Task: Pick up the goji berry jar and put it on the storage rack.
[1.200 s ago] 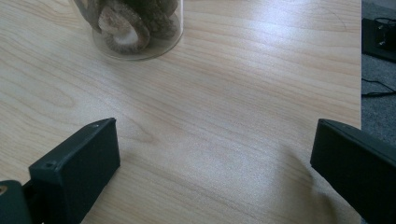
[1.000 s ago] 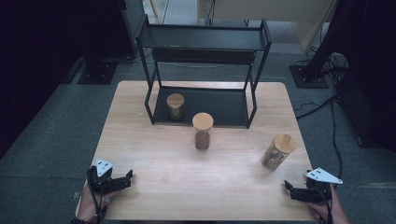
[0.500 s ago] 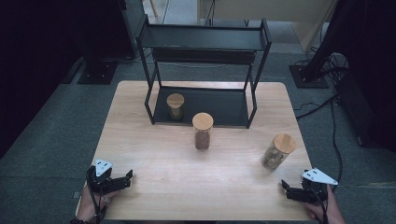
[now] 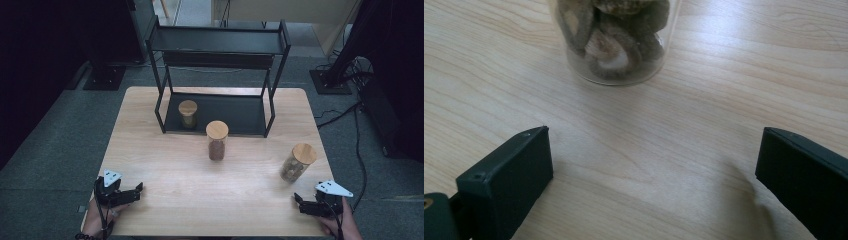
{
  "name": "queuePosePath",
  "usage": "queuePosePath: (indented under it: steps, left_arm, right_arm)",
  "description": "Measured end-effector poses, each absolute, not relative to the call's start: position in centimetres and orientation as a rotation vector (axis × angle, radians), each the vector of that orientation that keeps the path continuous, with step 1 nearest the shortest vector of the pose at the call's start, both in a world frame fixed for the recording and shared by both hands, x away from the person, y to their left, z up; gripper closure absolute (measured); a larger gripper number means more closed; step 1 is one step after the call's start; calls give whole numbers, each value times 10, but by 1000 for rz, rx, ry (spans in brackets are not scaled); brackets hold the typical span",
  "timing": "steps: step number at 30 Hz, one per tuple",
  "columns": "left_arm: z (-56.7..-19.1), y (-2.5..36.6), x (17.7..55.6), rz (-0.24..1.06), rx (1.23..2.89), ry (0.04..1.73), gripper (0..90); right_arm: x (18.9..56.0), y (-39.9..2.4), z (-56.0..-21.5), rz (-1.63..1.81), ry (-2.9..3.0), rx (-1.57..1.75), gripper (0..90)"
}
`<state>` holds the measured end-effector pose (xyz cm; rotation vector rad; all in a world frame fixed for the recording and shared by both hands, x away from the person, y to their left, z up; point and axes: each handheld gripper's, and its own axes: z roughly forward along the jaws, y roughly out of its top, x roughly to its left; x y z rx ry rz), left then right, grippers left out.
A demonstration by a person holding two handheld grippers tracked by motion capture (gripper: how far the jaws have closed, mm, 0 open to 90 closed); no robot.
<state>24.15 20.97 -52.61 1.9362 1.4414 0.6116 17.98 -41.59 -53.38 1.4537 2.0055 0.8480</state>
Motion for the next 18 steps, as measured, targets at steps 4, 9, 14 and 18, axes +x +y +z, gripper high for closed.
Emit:
queuePosePath:
  steps: [4, 9, 14, 18]
  left_arm:
    - [-526, 208, 242, 627, 1959, 1439, 12]
    - [-526, 208, 242, 627, 1958, 1439, 12]
    - [-526, 208, 242, 627, 1957, 1439, 12]
    - [-526, 208, 242, 627, 1958, 1439, 12]
  right_arm:
    - [180, -410, -534, 855, 2019, 1446, 12]
    - [180, -401, -534, 862, 2036, 1427, 12]
    - [181, -394, -534, 866, 2048, 1413, 12]
    - [180, -389, -534, 870, 2052, 1409, 12]
